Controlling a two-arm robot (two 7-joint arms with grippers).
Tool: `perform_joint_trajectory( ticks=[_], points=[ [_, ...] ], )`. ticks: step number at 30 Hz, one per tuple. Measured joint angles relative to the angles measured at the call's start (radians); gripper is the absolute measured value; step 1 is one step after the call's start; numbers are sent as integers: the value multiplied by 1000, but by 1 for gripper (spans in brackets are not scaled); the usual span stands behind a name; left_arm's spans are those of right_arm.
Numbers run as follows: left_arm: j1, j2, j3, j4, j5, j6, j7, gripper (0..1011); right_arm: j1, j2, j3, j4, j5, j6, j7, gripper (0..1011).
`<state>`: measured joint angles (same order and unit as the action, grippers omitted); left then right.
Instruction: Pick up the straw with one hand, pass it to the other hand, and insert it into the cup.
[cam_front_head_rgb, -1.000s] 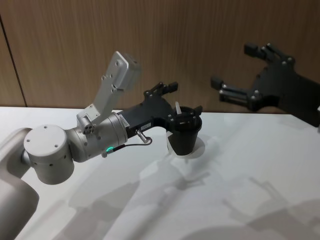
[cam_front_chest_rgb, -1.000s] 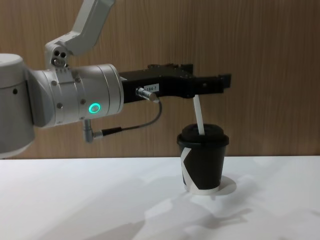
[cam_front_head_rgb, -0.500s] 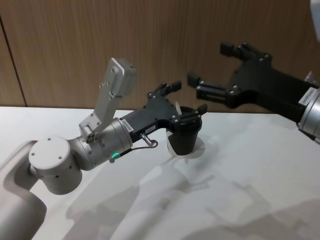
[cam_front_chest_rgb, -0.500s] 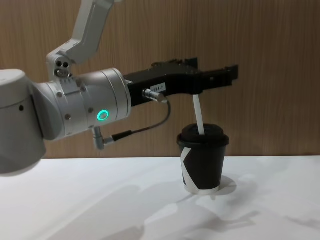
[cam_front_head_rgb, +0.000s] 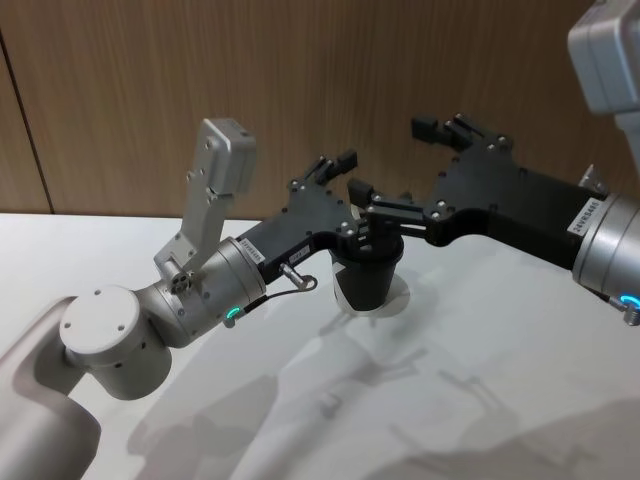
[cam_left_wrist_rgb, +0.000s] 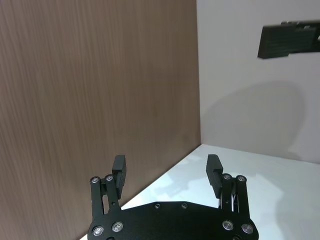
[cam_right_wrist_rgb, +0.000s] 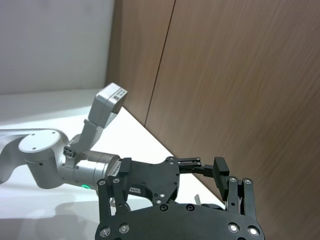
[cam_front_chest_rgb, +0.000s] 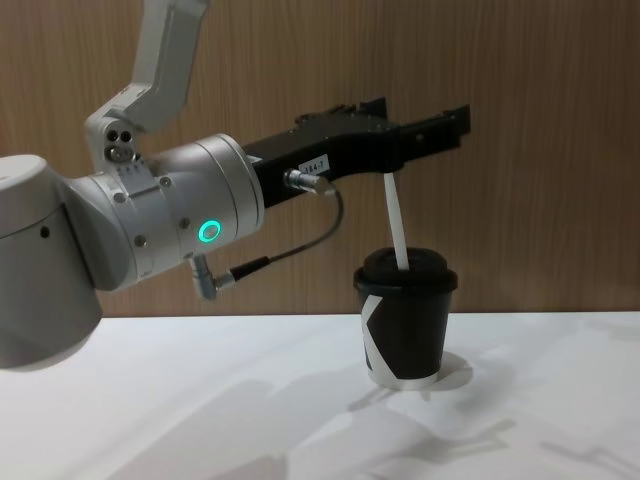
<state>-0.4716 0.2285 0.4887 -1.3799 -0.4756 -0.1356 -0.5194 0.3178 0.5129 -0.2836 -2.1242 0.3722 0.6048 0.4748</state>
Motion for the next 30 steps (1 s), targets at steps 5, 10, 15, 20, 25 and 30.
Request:
perform_joint_trajectory(
  ticks=[5, 10, 15, 20, 25, 30],
  points=[
    [7, -3, -8, -5, -1, -5, 6, 1003, -4, -9, -13, -6, -23, 5, -40, 1001],
    [15, -6, -17, -11, -1, -8, 14, 1003, -5, -29, -29, -9, -61, 15, -101, 1001],
    [21, -6, -24, -17, 3, -9, 23, 1003, -3, -51, -42, -10, -96, 30, -155, 1001],
    [26, -7, -28, -22, 13, -9, 33, 1002, 2, -79, -57, -5, -133, 49, -214, 1001],
    [29, -7, -34, -23, 28, -8, 48, 1003, 10, -118, -72, 10, -175, 73, -281, 1001],
    [29, -7, -38, -22, 40, -7, 57, 1003, 19, -150, -83, 27, -204, 89, -327, 1001]
  ],
)
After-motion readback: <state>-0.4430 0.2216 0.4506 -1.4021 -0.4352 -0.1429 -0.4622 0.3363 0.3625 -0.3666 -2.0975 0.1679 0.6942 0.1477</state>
